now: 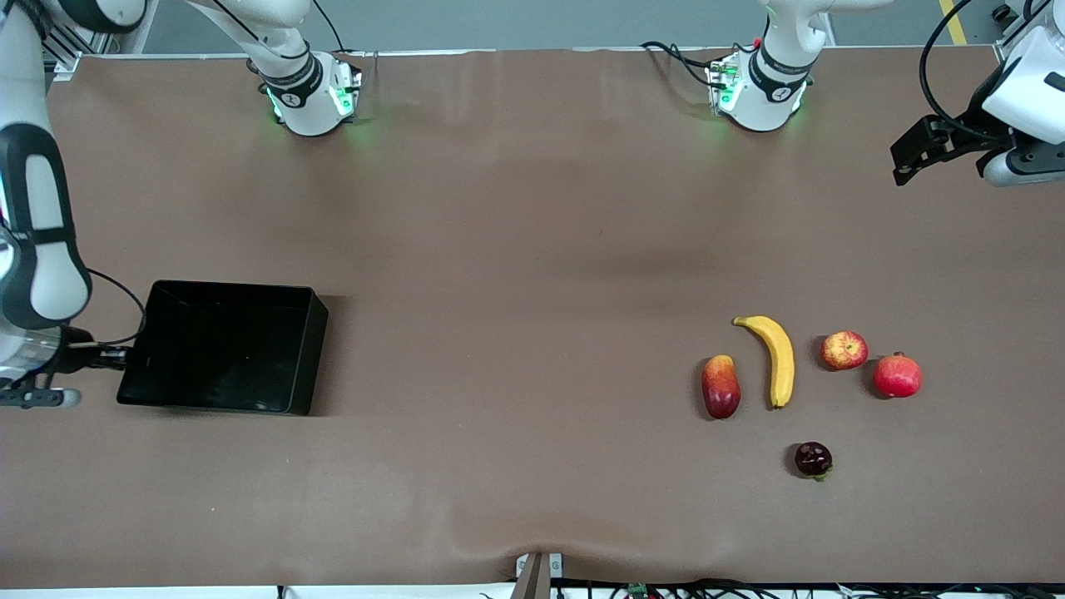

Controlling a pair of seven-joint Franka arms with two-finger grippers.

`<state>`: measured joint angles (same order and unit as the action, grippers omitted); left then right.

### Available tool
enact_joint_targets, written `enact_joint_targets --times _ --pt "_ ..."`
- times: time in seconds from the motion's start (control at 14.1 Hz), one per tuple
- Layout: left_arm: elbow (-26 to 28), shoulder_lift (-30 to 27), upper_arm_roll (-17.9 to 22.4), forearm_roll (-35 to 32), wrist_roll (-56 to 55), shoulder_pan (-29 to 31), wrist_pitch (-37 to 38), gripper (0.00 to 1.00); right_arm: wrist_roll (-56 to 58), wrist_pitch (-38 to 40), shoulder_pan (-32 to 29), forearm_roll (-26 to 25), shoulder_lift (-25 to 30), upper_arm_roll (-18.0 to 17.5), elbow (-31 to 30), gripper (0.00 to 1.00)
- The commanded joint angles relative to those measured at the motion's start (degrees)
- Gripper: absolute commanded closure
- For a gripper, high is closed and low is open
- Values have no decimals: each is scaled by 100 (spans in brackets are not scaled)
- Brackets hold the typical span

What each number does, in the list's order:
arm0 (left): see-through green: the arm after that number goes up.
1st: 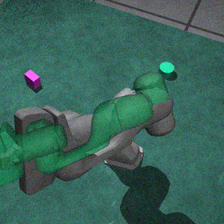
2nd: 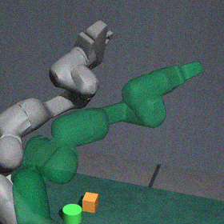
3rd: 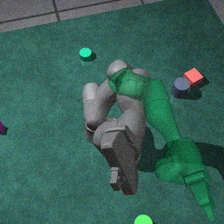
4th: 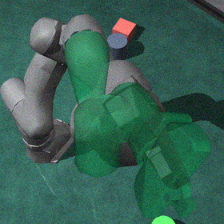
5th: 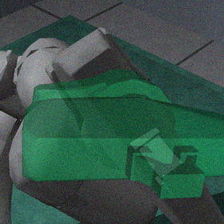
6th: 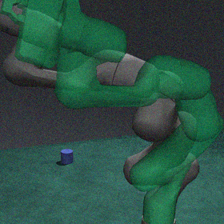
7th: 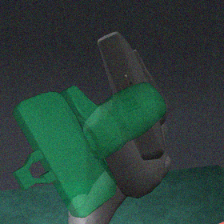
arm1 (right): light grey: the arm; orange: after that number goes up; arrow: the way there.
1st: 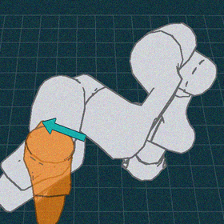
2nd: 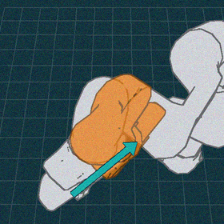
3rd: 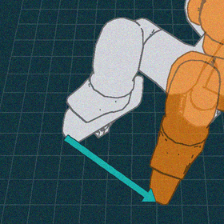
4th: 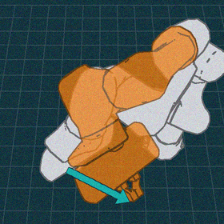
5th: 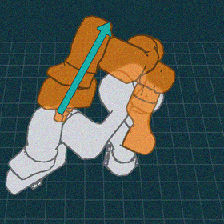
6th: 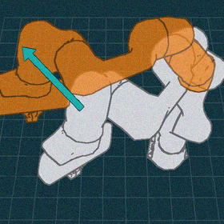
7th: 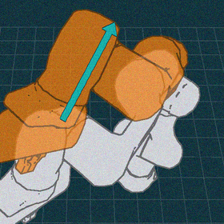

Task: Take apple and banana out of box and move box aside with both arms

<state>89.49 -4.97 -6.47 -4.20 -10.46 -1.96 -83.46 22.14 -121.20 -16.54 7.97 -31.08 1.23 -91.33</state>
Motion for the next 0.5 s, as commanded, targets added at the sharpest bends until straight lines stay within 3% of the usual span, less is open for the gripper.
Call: enact_joint_targets --times 0.0,0.43 --pt "139 -153 67 122 79 20 -91 0 -138 359 431 12 768 18 -174 0" --pt "130 -127 67 51 71 38 -47 0 -1105 1545 1029 -208 1937 18 -227 0"
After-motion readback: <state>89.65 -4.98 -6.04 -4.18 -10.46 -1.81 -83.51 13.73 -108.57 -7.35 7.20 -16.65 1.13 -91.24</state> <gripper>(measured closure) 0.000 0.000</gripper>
